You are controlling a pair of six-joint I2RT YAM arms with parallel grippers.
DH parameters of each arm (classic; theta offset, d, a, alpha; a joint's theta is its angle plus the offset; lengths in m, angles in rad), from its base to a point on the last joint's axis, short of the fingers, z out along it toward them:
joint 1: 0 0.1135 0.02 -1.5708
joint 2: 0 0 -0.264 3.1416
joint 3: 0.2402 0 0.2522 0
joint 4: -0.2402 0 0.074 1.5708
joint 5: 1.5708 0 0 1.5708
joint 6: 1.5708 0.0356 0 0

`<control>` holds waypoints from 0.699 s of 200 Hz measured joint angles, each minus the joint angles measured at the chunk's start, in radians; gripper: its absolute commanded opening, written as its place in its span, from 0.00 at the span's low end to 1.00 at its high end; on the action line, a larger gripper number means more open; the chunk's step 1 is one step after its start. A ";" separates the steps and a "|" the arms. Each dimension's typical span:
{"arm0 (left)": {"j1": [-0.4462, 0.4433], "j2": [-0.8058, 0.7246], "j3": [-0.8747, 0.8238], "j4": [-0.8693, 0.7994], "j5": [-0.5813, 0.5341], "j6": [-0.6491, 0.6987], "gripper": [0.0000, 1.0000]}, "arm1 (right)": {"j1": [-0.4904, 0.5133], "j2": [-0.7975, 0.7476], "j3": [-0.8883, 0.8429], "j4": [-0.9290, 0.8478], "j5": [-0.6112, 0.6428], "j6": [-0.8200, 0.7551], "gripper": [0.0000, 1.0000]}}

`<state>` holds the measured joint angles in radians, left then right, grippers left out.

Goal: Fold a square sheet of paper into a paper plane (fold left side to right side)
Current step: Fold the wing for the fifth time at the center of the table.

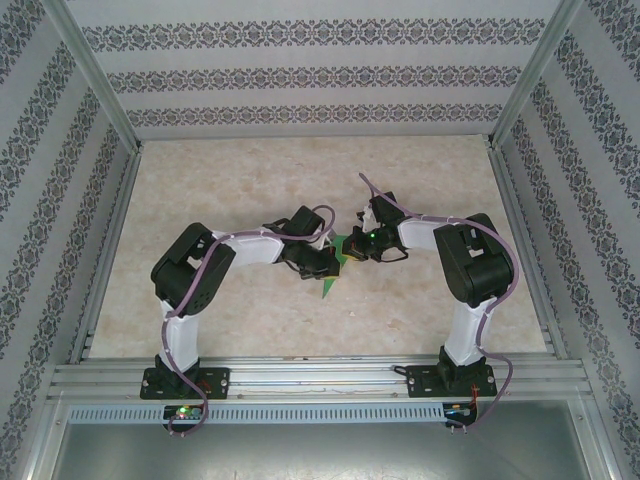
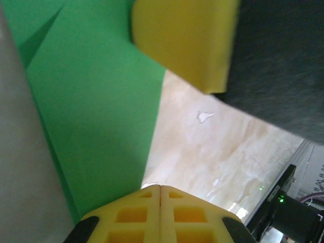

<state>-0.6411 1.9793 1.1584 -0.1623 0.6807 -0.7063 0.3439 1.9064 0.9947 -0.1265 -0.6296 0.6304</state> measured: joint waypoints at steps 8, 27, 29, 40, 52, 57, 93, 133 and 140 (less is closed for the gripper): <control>0.000 0.003 0.000 -0.005 0.000 0.004 0.00 | 0.000 0.000 0.000 0.000 0.000 -0.002 0.00; 0.000 0.009 0.000 -0.010 0.000 0.016 0.00 | 0.000 0.000 0.000 -0.001 0.000 -0.006 0.00; 0.000 0.010 0.000 -0.010 0.000 0.019 0.00 | 0.000 0.000 0.000 -0.001 0.000 -0.006 0.00; 0.000 0.010 0.000 -0.010 0.000 0.025 0.00 | 0.000 0.001 0.001 -0.003 0.000 -0.009 0.00; 0.000 0.010 -0.002 -0.010 0.000 0.035 0.00 | 0.000 0.002 0.005 -0.009 0.003 -0.011 0.00; 0.000 0.010 -0.004 -0.010 0.000 0.039 0.00 | 0.000 0.002 0.007 -0.012 0.003 -0.013 0.00; 0.000 0.008 -0.021 0.003 0.003 0.081 0.00 | 0.000 0.008 0.021 -0.035 0.004 -0.031 0.00; 0.000 -0.010 -0.052 0.009 0.019 0.161 0.00 | 0.000 0.013 0.033 -0.058 0.003 -0.040 0.00; 0.000 -0.014 -0.056 0.008 0.019 0.179 0.00 | 0.000 0.013 0.034 -0.063 0.003 -0.043 0.00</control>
<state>-0.6411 1.9656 1.1019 -0.1543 0.6998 -0.5274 0.3439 1.9198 1.0286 -0.1890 -0.6266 0.5873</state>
